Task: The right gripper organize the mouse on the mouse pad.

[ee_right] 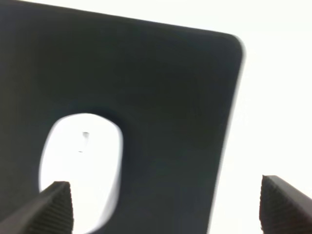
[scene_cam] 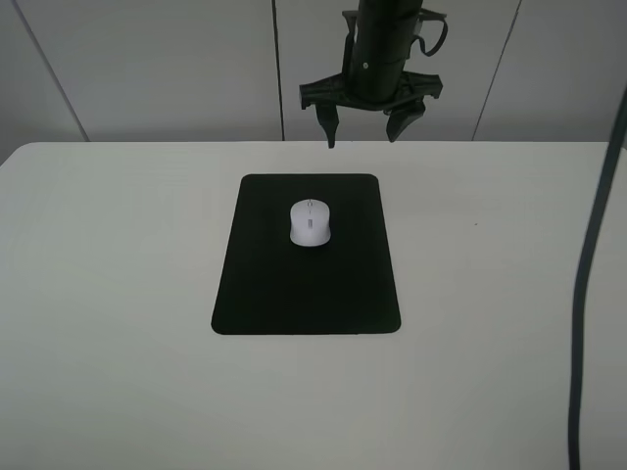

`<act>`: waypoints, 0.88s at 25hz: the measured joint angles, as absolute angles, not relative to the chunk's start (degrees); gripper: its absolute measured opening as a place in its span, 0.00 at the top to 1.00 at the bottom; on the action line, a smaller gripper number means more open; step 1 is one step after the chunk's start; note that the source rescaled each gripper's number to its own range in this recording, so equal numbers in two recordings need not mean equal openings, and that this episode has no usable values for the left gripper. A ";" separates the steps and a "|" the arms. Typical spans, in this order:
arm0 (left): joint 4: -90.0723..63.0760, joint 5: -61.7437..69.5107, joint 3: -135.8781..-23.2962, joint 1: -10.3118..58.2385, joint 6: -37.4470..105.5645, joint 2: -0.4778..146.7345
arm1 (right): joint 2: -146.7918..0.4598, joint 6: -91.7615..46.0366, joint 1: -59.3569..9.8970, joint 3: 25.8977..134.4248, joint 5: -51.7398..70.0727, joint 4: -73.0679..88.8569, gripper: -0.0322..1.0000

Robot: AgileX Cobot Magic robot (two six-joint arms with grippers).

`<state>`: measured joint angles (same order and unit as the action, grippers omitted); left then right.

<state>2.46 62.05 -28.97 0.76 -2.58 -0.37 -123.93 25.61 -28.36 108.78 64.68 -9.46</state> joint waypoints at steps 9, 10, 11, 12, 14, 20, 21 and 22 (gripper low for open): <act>2.46 62.05 -28.97 0.76 -2.58 -0.37 | -111.32 22.97 -19.54 87.10 56.82 -7.51 0.29; 2.46 62.05 -28.97 0.76 -2.58 -0.37 | -111.32 22.97 -19.54 87.10 56.82 -7.51 0.29; 2.46 62.05 -28.97 0.76 -2.58 -0.37 | -109.60 22.91 -18.15 84.53 56.34 -7.51 0.29; 2.46 62.05 -28.97 0.76 -2.58 -0.37 | -108.14 22.63 -17.01 82.40 55.92 -7.51 0.29; 2.46 62.05 -28.97 0.76 -2.58 -0.37 | -104.22 21.90 -14.17 77.33 55.05 -7.73 0.29; 2.46 62.05 -28.97 0.76 -2.58 -0.37 | -91.71 21.48 -6.92 65.74 52.70 -8.28 0.29; 2.46 62.05 -28.97 0.76 -2.58 -0.37 | -89.36 21.48 -5.85 64.04 52.13 -8.41 0.29; 2.46 62.05 -28.97 0.76 -2.58 -0.37 | -87.41 21.48 -4.82 62.66 51.62 -8.52 0.29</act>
